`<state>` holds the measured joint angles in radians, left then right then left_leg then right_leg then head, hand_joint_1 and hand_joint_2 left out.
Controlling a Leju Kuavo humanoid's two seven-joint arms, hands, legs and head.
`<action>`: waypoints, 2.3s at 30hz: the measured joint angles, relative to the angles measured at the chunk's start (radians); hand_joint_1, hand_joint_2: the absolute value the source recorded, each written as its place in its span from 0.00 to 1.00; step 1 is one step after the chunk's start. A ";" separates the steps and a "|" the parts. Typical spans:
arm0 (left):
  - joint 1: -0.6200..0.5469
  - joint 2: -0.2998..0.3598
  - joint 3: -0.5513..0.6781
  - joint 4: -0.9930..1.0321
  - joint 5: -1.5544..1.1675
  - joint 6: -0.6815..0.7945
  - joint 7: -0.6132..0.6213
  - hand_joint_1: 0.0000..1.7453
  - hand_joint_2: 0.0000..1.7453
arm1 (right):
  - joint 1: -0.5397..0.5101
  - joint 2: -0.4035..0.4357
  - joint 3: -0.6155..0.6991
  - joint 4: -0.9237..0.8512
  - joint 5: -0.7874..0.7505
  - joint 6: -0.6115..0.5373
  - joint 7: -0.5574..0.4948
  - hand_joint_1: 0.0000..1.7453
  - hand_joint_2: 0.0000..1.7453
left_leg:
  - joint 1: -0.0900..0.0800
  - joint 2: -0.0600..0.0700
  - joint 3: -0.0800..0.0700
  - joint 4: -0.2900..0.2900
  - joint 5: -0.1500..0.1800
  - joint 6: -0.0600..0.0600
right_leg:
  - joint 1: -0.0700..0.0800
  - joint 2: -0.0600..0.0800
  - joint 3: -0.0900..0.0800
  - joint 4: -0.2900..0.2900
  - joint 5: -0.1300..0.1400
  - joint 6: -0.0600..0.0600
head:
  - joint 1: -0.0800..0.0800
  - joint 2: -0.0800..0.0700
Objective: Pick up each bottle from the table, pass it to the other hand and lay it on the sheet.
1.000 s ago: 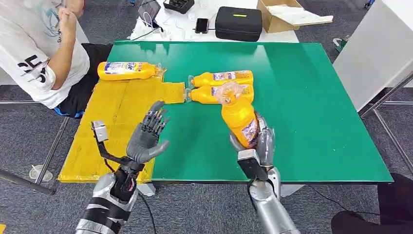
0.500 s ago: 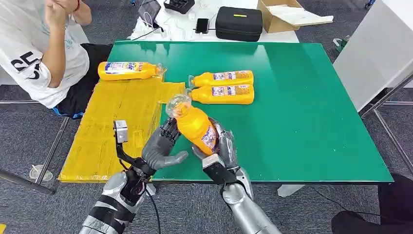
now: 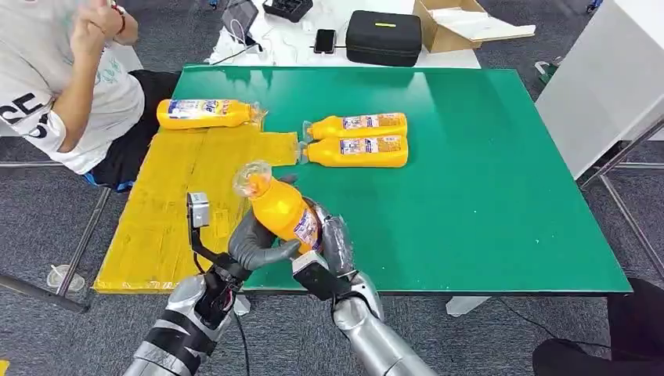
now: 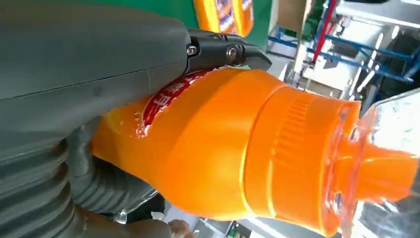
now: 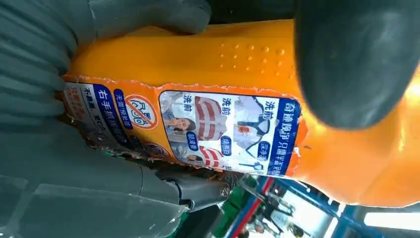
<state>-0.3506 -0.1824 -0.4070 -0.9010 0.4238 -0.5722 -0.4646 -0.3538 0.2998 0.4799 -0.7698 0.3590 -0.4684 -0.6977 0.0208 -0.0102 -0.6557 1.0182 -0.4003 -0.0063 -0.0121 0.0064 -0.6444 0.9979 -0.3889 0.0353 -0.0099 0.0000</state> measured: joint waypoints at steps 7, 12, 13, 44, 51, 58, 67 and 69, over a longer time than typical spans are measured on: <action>-0.002 0.002 0.015 0.034 0.018 0.006 0.001 0.00 1.00 | -0.024 0.018 0.026 0.090 -0.005 0.007 -0.001 0.95 1.00 | 0.000 0.000 0.000 0.000 0.000 0.000 | 0.000 0.000 0.000 0.000 0.000 0.000 | 0.000 0.000; -0.005 0.002 0.024 0.037 0.018 0.007 0.001 0.00 1.00 | -0.018 0.021 0.039 0.108 -0.003 0.016 -0.005 0.93 1.00 | 0.000 0.000 -0.001 0.000 0.000 0.000 | 0.000 0.000 -0.001 0.000 0.000 0.000 | 0.000 0.000; -0.005 0.002 0.024 0.037 0.018 0.007 0.001 0.00 1.00 | -0.018 0.021 0.040 0.110 -0.004 0.016 -0.005 0.95 1.00 | 0.000 0.000 0.000 0.000 0.000 0.000 | 0.000 0.000 -0.001 0.000 0.000 0.000 | 0.000 0.000; 0.014 0.001 0.049 -0.021 0.015 0.045 0.004 1.00 1.00 | -0.042 0.036 0.007 0.143 0.038 -0.024 0.016 0.00 0.00 | 0.000 0.000 0.000 0.000 0.000 0.000 | 0.000 0.000 -0.001 0.000 0.000 0.000 | 0.000 0.000; 0.015 -0.008 0.063 -0.037 0.001 0.113 -0.001 1.00 1.00 | -0.051 0.035 -0.023 0.143 0.043 -0.032 0.042 0.00 0.00 | 0.000 0.000 -0.001 0.000 0.000 0.000 | 0.000 0.000 -0.001 0.000 0.000 0.000 | 0.000 0.000; 0.006 -0.013 0.097 -0.053 -0.017 0.155 -0.014 1.00 1.00 | -0.050 0.030 -0.044 0.130 0.047 -0.032 0.056 0.00 0.00 | 0.000 0.000 0.000 0.000 0.000 0.000 | 0.000 0.000 -0.001 0.000 0.000 0.000 | 0.001 0.000; -0.047 -0.011 0.195 -0.066 -0.300 0.602 -0.166 1.00 1.00 | -0.008 0.012 -0.058 -0.020 0.052 -0.041 0.074 0.00 0.00 | 0.000 0.000 -0.001 0.000 0.000 0.000 | 0.000 0.000 -0.001 0.000 0.000 0.000 | 0.000 0.000; -0.075 -0.003 0.252 -0.063 -0.387 0.722 -0.201 1.00 1.00 | 0.019 0.003 -0.058 -0.110 0.051 -0.040 0.090 0.00 0.00 | 0.000 0.000 0.000 0.000 0.000 0.000 | 0.001 0.000 -0.001 0.000 0.000 0.000 | 0.000 0.000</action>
<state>-0.4256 -0.1850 -0.1555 -0.9640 0.0368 0.1502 -0.6654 -0.3347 0.3025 0.4223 -0.8795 0.4097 -0.5085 -0.6081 0.0212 -0.0102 -0.6562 1.0183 -0.4001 -0.0065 -0.0115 0.0064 -0.6451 0.9980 -0.3888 0.0352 -0.0095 0.0000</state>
